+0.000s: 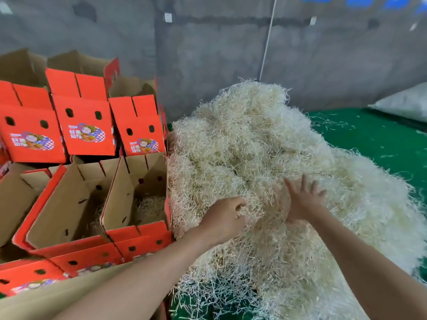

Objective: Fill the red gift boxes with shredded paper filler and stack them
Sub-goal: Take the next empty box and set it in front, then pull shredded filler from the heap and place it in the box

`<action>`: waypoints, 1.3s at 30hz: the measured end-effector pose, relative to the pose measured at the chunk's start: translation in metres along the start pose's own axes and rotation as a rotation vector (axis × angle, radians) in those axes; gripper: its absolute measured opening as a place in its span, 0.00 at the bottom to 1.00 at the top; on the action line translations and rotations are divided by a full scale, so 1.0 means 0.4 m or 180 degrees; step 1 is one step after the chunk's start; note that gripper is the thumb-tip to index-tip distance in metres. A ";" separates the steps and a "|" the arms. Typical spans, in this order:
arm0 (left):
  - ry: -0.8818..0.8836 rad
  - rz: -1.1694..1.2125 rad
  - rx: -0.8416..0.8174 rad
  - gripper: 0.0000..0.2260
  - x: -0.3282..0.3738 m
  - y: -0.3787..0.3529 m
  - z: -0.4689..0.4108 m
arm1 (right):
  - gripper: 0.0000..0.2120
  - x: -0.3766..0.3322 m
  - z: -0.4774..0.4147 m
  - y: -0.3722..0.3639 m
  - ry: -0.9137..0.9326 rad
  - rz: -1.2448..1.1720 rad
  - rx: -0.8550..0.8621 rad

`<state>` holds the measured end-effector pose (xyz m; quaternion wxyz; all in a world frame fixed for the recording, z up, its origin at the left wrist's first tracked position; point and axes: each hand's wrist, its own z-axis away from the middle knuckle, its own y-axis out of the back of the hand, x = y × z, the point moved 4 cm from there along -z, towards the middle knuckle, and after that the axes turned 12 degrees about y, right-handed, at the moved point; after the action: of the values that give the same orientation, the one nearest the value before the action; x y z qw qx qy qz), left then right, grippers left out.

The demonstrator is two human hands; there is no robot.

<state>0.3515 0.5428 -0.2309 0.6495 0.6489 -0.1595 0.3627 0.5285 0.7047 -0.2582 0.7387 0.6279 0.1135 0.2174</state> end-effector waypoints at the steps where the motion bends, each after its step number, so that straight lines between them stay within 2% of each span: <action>1: 0.0070 0.0014 -0.0013 0.22 -0.001 -0.008 -0.023 | 0.44 0.019 -0.014 -0.006 -0.0161 -0.0109 -0.0059; 3: 0.0243 0.0154 -0.0048 0.30 -0.004 -0.023 -0.064 | 0.25 0.015 -0.042 -0.005 -0.0097 -0.0293 -0.0056; 5: 0.0349 0.0453 -0.0070 0.40 0.000 -0.034 -0.099 | 0.12 -0.025 -0.059 0.034 0.0321 -0.0745 0.0532; 7: 0.0326 0.0646 -0.0069 0.48 0.014 -0.044 -0.126 | 0.10 -0.068 -0.048 0.096 0.0600 -0.1478 0.1143; 10: 0.0338 0.0972 -0.0222 0.53 0.046 -0.066 -0.167 | 0.15 -0.109 0.001 0.172 0.0955 -0.1962 0.1807; 12: 0.0492 0.1336 -0.0203 0.48 0.067 -0.078 -0.201 | 0.11 -0.134 0.029 0.181 0.1272 -0.2235 0.1742; 13: 0.0601 0.1443 -0.0062 0.41 0.075 -0.079 -0.218 | 0.10 -0.146 0.041 0.183 0.1477 -0.2345 0.1643; 15: 0.0883 0.1363 0.0350 0.22 0.080 -0.073 -0.244 | 0.14 -0.148 0.061 0.190 0.1765 -0.2603 0.1389; 16: 0.1006 0.1349 0.0468 0.20 0.075 -0.069 -0.252 | 0.19 -0.133 0.069 0.198 0.1782 -0.2767 0.1256; 18: 0.1191 0.1385 0.0616 0.25 0.055 -0.051 -0.273 | 0.29 -0.073 0.075 0.215 0.1612 -0.2628 0.1233; 19: 0.1249 0.1380 0.0716 0.29 0.045 -0.036 -0.284 | 0.33 -0.037 0.078 0.221 0.1490 -0.2159 0.1204; 20: 0.1308 0.1359 0.0806 0.31 0.031 -0.020 -0.297 | 0.36 -0.002 0.079 0.220 0.1393 -0.1601 0.1024; 22: 0.1473 0.1289 0.0989 0.31 0.005 0.011 -0.313 | 0.45 0.054 0.076 0.188 0.1198 -0.0866 0.0267; 24: 0.1723 0.1317 0.1049 0.31 -0.015 0.021 -0.312 | 0.52 0.070 0.073 0.137 0.1034 -0.0816 -0.0333; 26: 0.1915 0.1482 0.0762 0.32 -0.016 0.000 -0.301 | 0.49 0.060 0.062 0.097 0.0878 -0.0966 -0.0310; 28: 0.1744 0.1457 0.0488 0.38 0.004 -0.029 -0.277 | 0.38 0.053 0.041 0.086 0.0658 -0.1139 0.0242; 29: 0.1442 0.1388 0.0585 0.41 0.020 -0.033 -0.256 | 0.33 0.055 0.034 0.094 0.0537 -0.1358 0.0589; 32: -0.0188 0.0909 0.1055 0.43 0.099 -0.050 -0.124 | 0.25 0.064 0.014 0.149 0.0319 -0.2226 0.1539; 34: -0.0919 0.0312 0.0864 0.48 0.138 -0.126 -0.028 | 0.24 0.052 -0.002 0.208 0.0211 -0.2783 0.2053; 36: -0.1015 -0.0382 0.0787 0.55 0.138 -0.225 0.021 | 0.25 0.018 -0.018 0.253 0.0098 -0.3453 0.2327; 37: -0.0865 -0.0639 0.0847 0.55 0.132 -0.253 0.016 | 0.26 -0.005 -0.023 0.267 0.0071 -0.3728 0.2325; 39: -0.0069 -0.0177 0.0833 0.49 0.103 -0.239 -0.038 | 0.27 -0.051 -0.021 0.267 0.0265 -0.3873 0.1916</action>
<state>0.4405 0.5783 -0.2741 0.5673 0.7362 -0.0998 0.3552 0.4878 0.7152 -0.1576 0.5175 0.6216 0.5304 -0.2539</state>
